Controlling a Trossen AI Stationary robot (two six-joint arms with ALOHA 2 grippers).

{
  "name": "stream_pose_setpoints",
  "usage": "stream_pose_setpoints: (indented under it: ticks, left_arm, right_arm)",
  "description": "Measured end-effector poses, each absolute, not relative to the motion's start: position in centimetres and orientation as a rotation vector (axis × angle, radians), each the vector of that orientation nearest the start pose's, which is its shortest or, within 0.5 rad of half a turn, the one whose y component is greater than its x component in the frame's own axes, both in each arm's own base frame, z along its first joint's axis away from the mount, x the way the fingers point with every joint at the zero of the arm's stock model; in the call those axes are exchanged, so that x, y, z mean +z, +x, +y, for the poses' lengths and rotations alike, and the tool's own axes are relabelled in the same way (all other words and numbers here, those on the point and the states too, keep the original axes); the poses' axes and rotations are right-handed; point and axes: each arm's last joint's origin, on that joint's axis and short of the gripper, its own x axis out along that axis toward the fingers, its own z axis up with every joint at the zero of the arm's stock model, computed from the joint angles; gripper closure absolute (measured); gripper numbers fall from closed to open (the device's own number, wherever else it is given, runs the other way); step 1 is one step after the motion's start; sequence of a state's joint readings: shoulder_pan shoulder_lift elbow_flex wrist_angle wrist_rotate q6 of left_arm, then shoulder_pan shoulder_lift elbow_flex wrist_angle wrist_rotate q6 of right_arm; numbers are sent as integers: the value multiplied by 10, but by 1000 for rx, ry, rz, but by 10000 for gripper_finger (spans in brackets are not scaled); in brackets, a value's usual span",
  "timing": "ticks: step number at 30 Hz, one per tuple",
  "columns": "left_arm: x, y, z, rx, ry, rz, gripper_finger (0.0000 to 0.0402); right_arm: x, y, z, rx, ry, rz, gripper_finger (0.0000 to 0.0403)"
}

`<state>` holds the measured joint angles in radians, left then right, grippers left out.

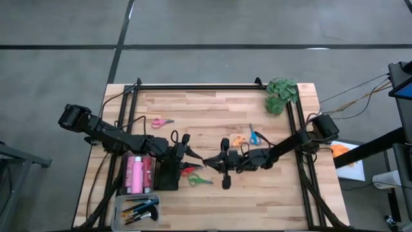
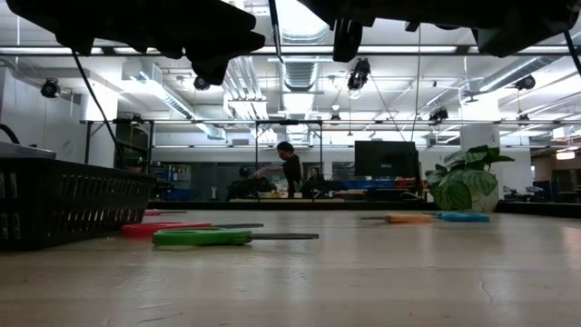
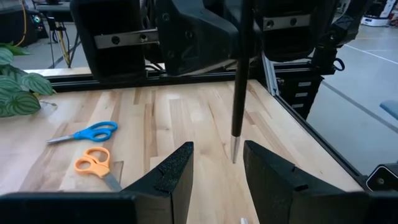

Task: Pick & Place Paint Supplies
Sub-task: Put the silver paint brush into the transparent bin

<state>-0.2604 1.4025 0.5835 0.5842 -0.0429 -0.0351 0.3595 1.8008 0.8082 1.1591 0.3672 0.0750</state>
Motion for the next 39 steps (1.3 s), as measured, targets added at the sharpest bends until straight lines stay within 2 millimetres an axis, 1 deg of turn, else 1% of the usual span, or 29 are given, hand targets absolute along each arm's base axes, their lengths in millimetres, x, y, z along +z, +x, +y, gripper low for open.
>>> stream_pose_setpoints:
  ticks: [8,13,19,25,32,39]
  left_arm:
    - [204,272,-71,-212,1,234,259]
    - [205,272,-71,-211,0,229,259]
    - [204,272,-71,-211,1,232,259]
    - [204,272,-71,-211,1,232,259]
    - [206,273,-71,-211,-1,225,259]
    - [204,272,-71,-211,1,241,259]
  right_arm:
    - [206,341,113,-13,135,-162,385]
    - [203,349,112,-25,127,-160,385]
    - [207,355,107,-44,120,-156,385]
    - [210,357,108,-37,111,-166,385]
    - [203,367,112,-33,103,-148,385]
    - [204,367,112,-34,90,-141,385]
